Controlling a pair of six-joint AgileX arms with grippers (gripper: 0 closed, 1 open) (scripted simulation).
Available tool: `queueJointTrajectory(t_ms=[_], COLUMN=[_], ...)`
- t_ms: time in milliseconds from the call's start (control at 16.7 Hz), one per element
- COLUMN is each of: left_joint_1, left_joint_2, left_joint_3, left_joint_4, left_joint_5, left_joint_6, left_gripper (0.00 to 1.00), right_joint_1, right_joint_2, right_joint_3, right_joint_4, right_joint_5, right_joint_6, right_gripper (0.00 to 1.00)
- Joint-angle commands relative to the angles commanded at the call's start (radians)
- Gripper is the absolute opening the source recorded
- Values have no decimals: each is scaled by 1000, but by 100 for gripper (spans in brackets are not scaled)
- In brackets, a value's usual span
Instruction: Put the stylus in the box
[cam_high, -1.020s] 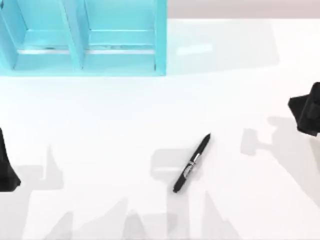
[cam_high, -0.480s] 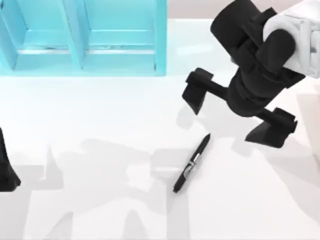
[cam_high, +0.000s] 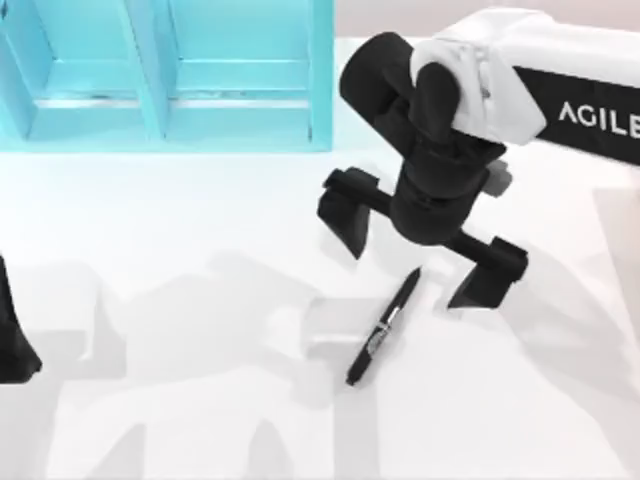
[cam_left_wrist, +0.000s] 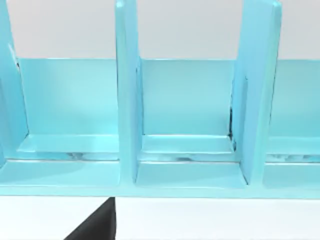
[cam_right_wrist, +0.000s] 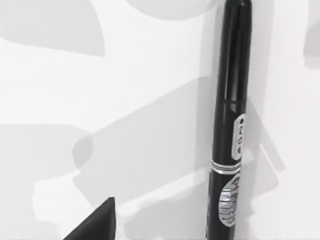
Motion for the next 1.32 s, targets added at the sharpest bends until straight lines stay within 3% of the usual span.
queueJointTrajectory(t_ms=[360, 780, 1140, 1320], left_joint_1=[0, 0, 0, 0], left_joint_2=[0, 0, 0, 0], left_joint_3=[0, 0, 0, 0], left_joint_4=[0, 0, 0, 0], left_joint_5=[0, 0, 0, 0], left_joint_6=[0, 0, 0, 0], left_gripper=[100, 100, 100, 100], right_joint_1=[-3, 7, 9, 9], right_joint_2=[9, 144, 165, 165], right_joint_3=[-12, -137, -156, -156], right_joint_4=[19, 288, 322, 322], right_joint_5=[0, 2, 2, 2], right_joint_6=[-1, 9, 11, 11], right_gripper=[100, 100, 100, 77])
